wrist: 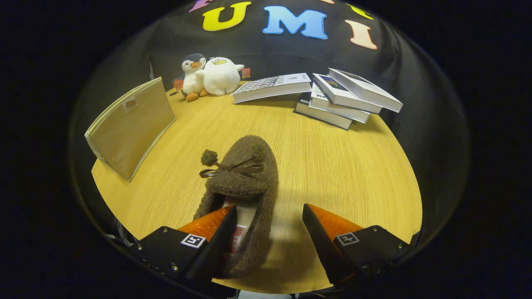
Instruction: Open the storage box then place both shoes into the box .Put the left shoe in first, then the right shoe, with the right side of both shoes facing outward in a uniform manner.
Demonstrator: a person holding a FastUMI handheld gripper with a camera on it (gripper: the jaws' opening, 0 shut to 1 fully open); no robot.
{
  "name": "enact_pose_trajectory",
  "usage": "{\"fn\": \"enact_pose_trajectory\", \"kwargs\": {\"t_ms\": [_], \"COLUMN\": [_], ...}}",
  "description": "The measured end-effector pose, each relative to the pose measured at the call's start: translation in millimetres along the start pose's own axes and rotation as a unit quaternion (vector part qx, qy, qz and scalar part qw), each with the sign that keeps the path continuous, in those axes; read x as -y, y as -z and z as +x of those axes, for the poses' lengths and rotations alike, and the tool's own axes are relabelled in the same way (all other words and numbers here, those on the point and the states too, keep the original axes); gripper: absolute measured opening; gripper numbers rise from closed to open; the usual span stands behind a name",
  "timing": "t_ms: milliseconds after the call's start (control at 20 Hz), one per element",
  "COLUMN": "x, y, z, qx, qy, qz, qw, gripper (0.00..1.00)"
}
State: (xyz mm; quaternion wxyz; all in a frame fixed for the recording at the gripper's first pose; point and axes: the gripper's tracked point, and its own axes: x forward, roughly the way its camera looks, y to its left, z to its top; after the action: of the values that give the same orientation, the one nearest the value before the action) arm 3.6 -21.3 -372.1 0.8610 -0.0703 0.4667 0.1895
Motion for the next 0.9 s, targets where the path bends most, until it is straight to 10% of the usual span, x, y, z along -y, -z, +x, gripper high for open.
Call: {"fn": "enact_pose_trajectory", "kwargs": {"t_ms": [350, 900], "x": [1.3, -7.1], "y": [-0.9, -41.3], "z": [5.4, -25.0], "qx": [-0.021, -0.005], "qy": [0.019, 0.026], "qz": [0.036, 0.149], "qw": [0.999, 0.989], "gripper": [0.06, 0.06]}}
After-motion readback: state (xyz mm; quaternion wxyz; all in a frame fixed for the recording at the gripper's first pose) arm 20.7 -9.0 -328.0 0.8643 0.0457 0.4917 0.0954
